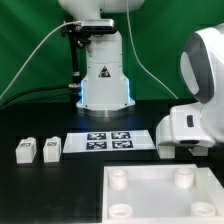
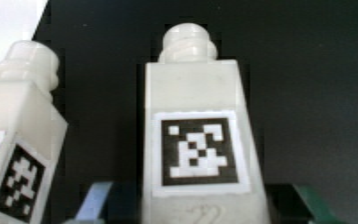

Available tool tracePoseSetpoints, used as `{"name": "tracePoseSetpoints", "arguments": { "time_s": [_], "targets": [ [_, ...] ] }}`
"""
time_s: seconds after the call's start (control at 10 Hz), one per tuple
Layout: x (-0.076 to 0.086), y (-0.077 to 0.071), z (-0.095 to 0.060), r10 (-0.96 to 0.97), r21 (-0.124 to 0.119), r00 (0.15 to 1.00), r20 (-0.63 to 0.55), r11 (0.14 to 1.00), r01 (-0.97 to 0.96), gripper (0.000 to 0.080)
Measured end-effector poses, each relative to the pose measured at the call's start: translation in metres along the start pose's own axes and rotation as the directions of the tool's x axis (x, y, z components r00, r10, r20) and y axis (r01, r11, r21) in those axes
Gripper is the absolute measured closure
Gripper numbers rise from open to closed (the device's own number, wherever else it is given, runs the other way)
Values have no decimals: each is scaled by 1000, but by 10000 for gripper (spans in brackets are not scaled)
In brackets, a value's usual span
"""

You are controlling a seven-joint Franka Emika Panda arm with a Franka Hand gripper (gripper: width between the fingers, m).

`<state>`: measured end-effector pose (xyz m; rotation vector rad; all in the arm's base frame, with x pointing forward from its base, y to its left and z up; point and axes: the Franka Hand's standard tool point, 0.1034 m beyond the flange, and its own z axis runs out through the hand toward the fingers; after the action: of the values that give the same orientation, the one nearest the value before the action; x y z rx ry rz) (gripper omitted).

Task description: Assemble one leg

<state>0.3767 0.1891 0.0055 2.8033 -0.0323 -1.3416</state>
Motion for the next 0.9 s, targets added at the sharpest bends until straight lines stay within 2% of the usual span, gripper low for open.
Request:
{"name": "tracePoseSetpoints", "arguments": {
  "time_s": [0.3,0.4,0.5,0.7,0.8,0.9],
  "targets": [
    [-1,2,-4,-20,-2,1000,-10,1000,20,505],
    [-6,14,-32,-74,2,997,-21,997,74,505],
    [-9,25,-67,-78,19,991,-107,997,81,505],
    [-25,36,-117,-60,44,953,-298,996,77,505],
    [-26,35,-135,-51,55,897,-439,995,83,505],
    [-26,34,-128,-46,56,844,-534,994,89,505]
  ]
}}
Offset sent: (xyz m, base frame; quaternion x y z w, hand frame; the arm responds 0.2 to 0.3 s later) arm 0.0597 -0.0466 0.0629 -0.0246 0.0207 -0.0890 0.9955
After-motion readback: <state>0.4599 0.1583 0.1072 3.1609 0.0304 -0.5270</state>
